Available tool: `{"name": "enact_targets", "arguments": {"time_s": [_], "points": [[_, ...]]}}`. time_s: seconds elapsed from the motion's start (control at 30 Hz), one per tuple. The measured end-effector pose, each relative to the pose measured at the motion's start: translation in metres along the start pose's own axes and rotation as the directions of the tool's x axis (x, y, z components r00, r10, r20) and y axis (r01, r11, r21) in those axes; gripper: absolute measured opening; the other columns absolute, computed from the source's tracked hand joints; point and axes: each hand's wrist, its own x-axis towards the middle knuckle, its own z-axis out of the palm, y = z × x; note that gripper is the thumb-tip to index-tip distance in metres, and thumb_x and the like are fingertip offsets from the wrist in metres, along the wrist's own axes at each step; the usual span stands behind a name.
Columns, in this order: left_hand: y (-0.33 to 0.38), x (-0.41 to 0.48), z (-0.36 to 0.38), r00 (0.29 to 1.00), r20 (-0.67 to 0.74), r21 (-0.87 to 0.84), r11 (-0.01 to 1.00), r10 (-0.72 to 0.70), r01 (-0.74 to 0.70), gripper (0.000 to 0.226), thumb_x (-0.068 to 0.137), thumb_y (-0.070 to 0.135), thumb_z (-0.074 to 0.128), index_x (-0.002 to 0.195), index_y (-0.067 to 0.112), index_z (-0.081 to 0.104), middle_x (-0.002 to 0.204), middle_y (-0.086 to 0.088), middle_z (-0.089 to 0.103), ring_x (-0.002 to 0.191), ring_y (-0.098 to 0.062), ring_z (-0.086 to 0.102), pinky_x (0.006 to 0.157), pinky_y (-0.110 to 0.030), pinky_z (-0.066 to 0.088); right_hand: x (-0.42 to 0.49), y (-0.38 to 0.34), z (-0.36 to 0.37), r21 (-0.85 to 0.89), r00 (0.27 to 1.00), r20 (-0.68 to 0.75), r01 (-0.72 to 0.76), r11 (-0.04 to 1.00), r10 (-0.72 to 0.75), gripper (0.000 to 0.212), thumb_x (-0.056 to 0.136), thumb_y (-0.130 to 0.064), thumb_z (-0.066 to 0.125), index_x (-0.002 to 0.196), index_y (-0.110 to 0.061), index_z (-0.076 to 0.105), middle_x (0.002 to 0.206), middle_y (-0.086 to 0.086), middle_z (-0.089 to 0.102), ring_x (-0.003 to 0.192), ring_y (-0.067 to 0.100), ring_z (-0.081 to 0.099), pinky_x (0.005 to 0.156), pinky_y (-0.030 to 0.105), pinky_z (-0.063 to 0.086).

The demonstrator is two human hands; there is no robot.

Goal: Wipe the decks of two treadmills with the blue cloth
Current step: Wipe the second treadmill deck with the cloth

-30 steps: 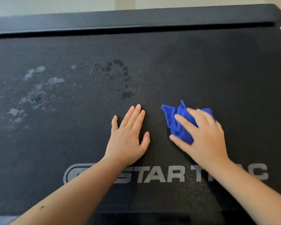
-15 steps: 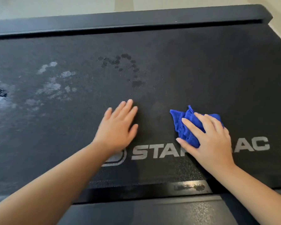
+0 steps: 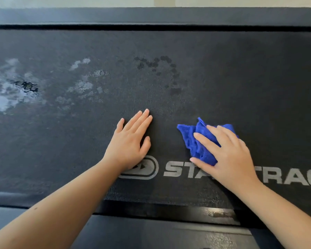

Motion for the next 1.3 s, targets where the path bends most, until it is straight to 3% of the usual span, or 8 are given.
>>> {"name": "enact_targets", "arguments": {"time_s": [0.1,0.17,0.53,0.73,0.93,1.07,1.17,1.3], "points": [[-0.002,0.001,0.001,1.0,-0.003,-0.001,1.0,-0.01,0.01,0.067,0.084,0.045,0.012,0.147,0.022,0.019,0.154,0.012,0.003,0.138,0.0,-0.006,0.114,-0.042,0.0,-0.017,0.011,-0.01,0.0,0.997,0.025,-0.079,0.997,0.079,0.066,0.087,-0.068,0.032,0.119,-0.02,0.064,0.125,0.012,0.057,0.118,0.035,0.047,0.083,0.051,0.044],[-0.002,0.001,0.003,1.0,-0.013,0.001,1.0,-0.021,0.021,0.067,0.084,0.045,0.013,0.147,0.022,0.019,0.154,0.011,0.003,0.138,-0.001,-0.006,0.114,-0.043,0.0,-0.014,0.004,-0.008,-0.013,0.996,-0.006,-0.091,0.996,0.091,0.061,0.083,-0.064,0.041,0.117,-0.02,0.065,0.124,0.013,0.057,0.117,0.035,0.046,0.082,0.052,0.042],[-0.004,0.003,0.006,0.993,-0.087,0.0,0.996,-0.085,0.085,0.065,0.087,0.042,0.026,0.144,0.01,0.029,0.153,-0.002,0.017,0.141,-0.017,0.011,0.109,-0.049,0.012,0.05,-0.027,0.024,0.035,0.971,-0.052,0.235,0.971,-0.233,0.055,0.077,-0.064,0.049,0.115,-0.027,0.066,0.123,0.008,0.061,0.114,0.032,0.054,0.081,0.05,0.048],[-0.005,0.004,0.006,0.994,-0.071,0.023,0.996,-0.082,0.084,0.064,0.087,0.041,0.03,0.144,0.012,0.029,0.153,-0.002,0.019,0.14,-0.013,0.008,0.109,-0.049,0.011,0.166,-0.002,0.054,0.035,0.996,-0.082,0.034,0.999,-0.031,0.059,0.073,-0.066,0.048,0.112,-0.026,0.068,0.12,0.008,0.061,0.11,0.034,0.056,0.079,0.051,0.045],[-0.005,0.003,0.004,0.995,-0.064,0.03,0.996,-0.081,0.083,0.064,0.086,0.04,0.032,0.143,0.011,0.031,0.153,-0.002,0.021,0.141,-0.014,0.01,0.108,-0.051,0.013,0.24,0.002,0.066,-0.016,0.978,0.097,-0.184,0.983,0.185,0.06,0.083,-0.064,0.05,0.134,-0.032,0.048,0.139,0.0,0.041,0.127,0.024,0.033,0.096,0.047,0.031],[-0.005,0.003,0.004,0.994,-0.067,0.021,0.996,-0.081,0.082,0.065,0.086,0.04,0.032,0.143,0.011,0.031,0.153,-0.003,0.02,0.141,-0.015,0.011,0.108,-0.051,0.012,0.149,-0.026,0.048,0.068,1.0,-0.023,0.022,0.997,-0.02,0.058,0.075,-0.063,0.049,0.116,-0.026,0.064,0.124,0.009,0.057,0.117,0.033,0.051,0.084,0.05,0.042],[-0.004,0.004,0.005,0.994,-0.074,0.018,0.997,-0.08,0.081,0.065,0.085,0.039,0.033,0.143,0.01,0.03,0.153,-0.004,0.021,0.14,-0.016,0.012,0.107,-0.053,0.012,0.077,-0.038,0.031,0.096,0.974,0.01,0.226,0.969,-0.228,0.055,0.076,-0.062,0.051,0.116,-0.026,0.065,0.124,0.009,0.059,0.117,0.032,0.053,0.085,0.051,0.046],[-0.004,0.004,0.006,0.994,-0.076,0.038,0.996,-0.077,0.08,0.064,0.085,0.038,0.034,0.142,0.008,0.032,0.152,-0.005,0.023,0.14,-0.017,0.013,0.106,-0.055,0.015,0.112,-0.028,0.043,0.097,0.976,-0.033,0.217,0.971,-0.215,0.056,0.074,-0.064,0.05,0.112,-0.026,0.068,0.12,0.008,0.062,0.111,0.034,0.058,0.082,0.051,0.048]]}}
